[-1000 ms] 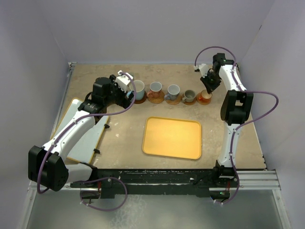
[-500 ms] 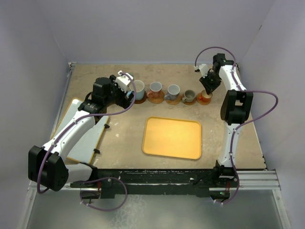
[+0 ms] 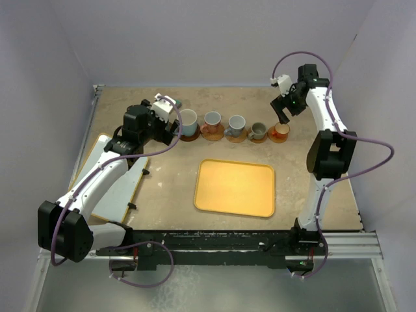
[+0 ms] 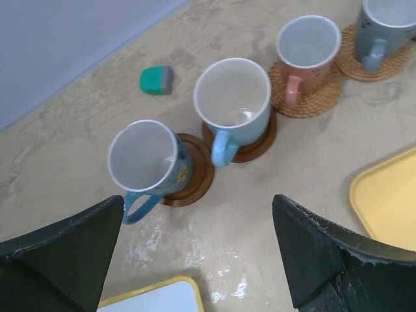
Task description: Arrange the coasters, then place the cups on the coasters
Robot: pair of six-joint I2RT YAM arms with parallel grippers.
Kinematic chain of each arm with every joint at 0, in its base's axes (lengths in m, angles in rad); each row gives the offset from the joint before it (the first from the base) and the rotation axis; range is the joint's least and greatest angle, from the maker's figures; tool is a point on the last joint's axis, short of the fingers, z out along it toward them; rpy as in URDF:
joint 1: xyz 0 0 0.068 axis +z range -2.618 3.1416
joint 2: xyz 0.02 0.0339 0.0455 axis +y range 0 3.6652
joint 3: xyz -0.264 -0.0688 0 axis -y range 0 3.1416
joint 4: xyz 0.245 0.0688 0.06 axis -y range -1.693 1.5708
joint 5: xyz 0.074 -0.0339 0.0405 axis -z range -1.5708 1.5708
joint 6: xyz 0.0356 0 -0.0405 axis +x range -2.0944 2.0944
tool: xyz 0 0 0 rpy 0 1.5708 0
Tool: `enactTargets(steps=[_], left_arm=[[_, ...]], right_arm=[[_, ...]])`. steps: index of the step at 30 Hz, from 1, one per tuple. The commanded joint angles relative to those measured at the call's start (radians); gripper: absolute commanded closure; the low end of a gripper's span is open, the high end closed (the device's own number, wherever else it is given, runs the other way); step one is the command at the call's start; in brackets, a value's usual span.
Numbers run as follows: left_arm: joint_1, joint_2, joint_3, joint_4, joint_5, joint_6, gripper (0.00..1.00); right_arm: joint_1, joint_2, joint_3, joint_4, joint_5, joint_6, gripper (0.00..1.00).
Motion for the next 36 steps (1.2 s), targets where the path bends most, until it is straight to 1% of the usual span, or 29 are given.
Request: enactTargets(steps=[1,5,10,11,12,15,19,25,27,30,33,36], left_arm=[[0.041,-0.037,0.001,0.094,-0.133,-0.043,0.07],[0.077,-0.043,0.016,0.106,-0.181,-0.054,0.05],[0.095,-0.065,0.012,0.127,-0.195,0.004,0.01],[0.097,-0.077,0.01,0.13,-0.205,0.016,0.06],[0.098,-0.087,0.008,0.131,-0.213,0.025,0.06],[0.108,-0.129,0.004,0.121,-0.236,0.034,0.06],[0.121,-0.207,-0.028,0.093,-0.241,0.02,0.07],[0.133,-0.347,-0.098,0.068,-0.255,-0.001,0.06],[0.135,-0.385,-0.118,0.06,-0.243,-0.015,0.06],[0.135,-0.433,-0.152,0.064,-0.215,-0.034,0.06],[0.135,-0.473,-0.194,0.097,-0.21,-0.057,0.06],[0.138,-0.502,-0.23,0.12,-0.22,-0.081,0.06]], right_arm=[[0.001,-0.143,-0.04,0.061,-0.006,0.081,0.0],[0.01,-0.221,-0.116,0.089,-0.018,0.146,0.0],[0.046,-0.365,-0.321,0.182,0.027,0.201,0.0],[0.055,-0.398,-0.362,0.197,0.054,0.212,0.0],[0.064,-0.43,-0.4,0.218,0.071,0.221,0.0],[0.088,-0.562,-0.514,0.256,0.107,0.252,0.0],[0.093,-0.74,-0.671,0.288,0.101,0.305,0.0],[0.093,-1.022,-0.911,0.316,0.115,0.326,0.0],[0.093,-1.128,-0.97,0.327,0.101,0.356,0.0],[0.093,-1.237,-1.053,0.355,0.131,0.375,0.0],[0.091,-1.322,-1.097,0.398,0.189,0.413,0.0],[0.091,-1.386,-1.107,0.424,0.202,0.431,0.0]])
